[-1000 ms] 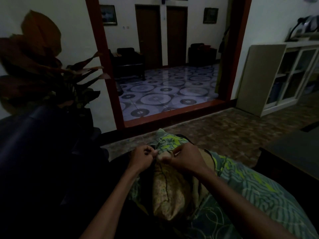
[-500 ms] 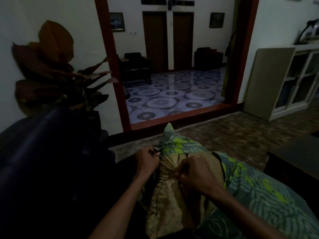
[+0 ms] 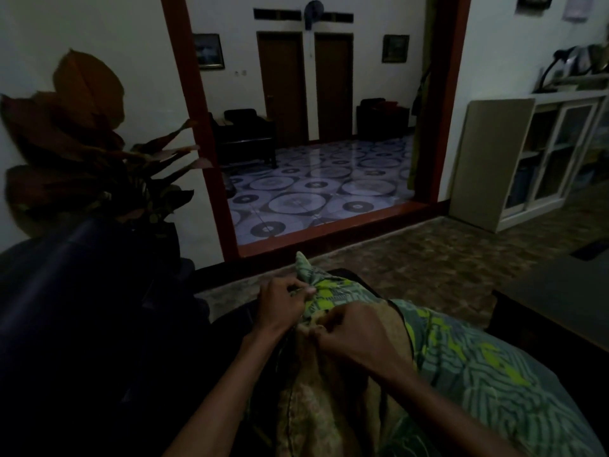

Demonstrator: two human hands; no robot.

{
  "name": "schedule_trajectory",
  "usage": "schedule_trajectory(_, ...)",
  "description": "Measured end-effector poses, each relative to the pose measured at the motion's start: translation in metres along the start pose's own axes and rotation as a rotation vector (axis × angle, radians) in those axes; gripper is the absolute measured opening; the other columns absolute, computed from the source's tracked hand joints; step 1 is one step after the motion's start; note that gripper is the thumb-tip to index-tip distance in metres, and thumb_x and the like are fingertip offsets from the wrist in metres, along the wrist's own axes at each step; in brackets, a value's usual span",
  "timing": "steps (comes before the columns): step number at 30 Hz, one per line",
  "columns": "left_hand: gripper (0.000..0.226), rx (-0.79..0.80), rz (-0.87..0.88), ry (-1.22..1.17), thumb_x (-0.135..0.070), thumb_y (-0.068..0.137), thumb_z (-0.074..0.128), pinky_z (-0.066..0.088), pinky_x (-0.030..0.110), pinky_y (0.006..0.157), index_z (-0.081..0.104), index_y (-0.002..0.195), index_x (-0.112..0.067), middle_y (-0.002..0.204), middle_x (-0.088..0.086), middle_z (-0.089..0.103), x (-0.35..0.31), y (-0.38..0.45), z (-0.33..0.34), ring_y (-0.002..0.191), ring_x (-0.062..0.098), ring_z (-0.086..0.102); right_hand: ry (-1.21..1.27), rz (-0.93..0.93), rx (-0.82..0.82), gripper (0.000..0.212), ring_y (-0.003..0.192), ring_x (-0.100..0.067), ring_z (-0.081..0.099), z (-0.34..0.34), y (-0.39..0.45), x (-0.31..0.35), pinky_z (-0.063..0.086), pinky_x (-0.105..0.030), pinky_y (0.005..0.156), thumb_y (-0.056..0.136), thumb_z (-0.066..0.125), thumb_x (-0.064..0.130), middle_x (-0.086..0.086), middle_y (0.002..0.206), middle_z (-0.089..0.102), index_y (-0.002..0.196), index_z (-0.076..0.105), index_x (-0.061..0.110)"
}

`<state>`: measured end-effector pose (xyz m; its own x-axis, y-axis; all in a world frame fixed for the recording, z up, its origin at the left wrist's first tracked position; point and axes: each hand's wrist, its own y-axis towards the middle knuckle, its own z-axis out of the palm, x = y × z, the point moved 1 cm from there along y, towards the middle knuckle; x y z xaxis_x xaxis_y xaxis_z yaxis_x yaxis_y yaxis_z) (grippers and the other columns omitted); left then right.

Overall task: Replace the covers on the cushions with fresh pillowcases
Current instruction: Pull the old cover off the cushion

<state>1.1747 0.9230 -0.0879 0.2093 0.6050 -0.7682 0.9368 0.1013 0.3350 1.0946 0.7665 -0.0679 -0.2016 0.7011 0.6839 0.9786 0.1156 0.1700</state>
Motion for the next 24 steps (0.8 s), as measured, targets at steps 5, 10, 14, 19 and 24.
schedule_trajectory(5,0.01,-0.035,0.184,0.088,-0.017,0.088,0.072,0.054,0.025,0.074,0.082,0.087,-0.021,0.086,-0.006,0.077,-0.003,-0.002,-0.005,0.081,0.007,0.069,-0.079,0.048,-0.17,0.046,0.063,-0.008,0.062,0.021,0.013,0.005,0.046,-0.027,0.051,0.062,0.07,0.07,0.01,0.065,0.06,0.069,0.062,0.025)
schedule_trajectory(10,0.013,-0.078,0.202,0.142,-0.016,0.089,0.07,0.055,0.029,0.07,0.081,0.084,-0.023,0.083,-0.007,0.077,-0.004,-0.001,-0.012,0.079,0.012,0.071,-0.099,0.026,-0.1,0.048,0.05,-0.008,0.044,0.01,0.009,0.009,0.022,-0.016,0.043,0.078,0.079,0.035,0.007,0.048,0.041,0.05,0.044,0.019)
schedule_trajectory(14,0.01,-0.183,0.107,0.159,-0.016,0.086,0.074,0.051,0.027,0.065,0.078,0.078,-0.017,0.083,-0.001,0.075,-0.005,0.008,-0.018,0.078,0.019,0.07,-0.067,-0.003,-0.037,0.041,0.045,-0.004,0.052,-0.008,-0.009,0.007,0.036,-0.014,0.045,0.082,0.08,0.024,0.006,0.048,0.055,0.048,0.056,0.021)
schedule_trajectory(19,0.011,-0.227,-0.019,0.069,-0.014,0.087,0.072,0.041,0.021,0.063,0.08,0.082,-0.017,0.08,-0.001,0.077,-0.012,0.01,-0.024,0.073,0.01,0.066,-0.092,-0.08,0.013,0.032,0.055,-0.003,0.06,-0.031,-0.025,0.005,0.038,-0.013,0.047,0.081,0.08,0.021,0.006,0.061,0.066,0.057,0.06,0.029)
schedule_trajectory(24,0.019,-0.165,-0.019,0.025,-0.018,0.092,0.069,0.04,0.021,0.057,0.071,0.074,-0.024,0.068,-0.015,0.065,-0.017,0.007,-0.023,0.062,-0.004,0.057,-0.097,-0.096,-0.035,0.013,0.051,-0.001,0.057,-0.039,-0.019,0.014,0.036,-0.011,0.047,0.08,0.078,0.028,0.007,0.058,0.063,0.072,0.077,0.019)
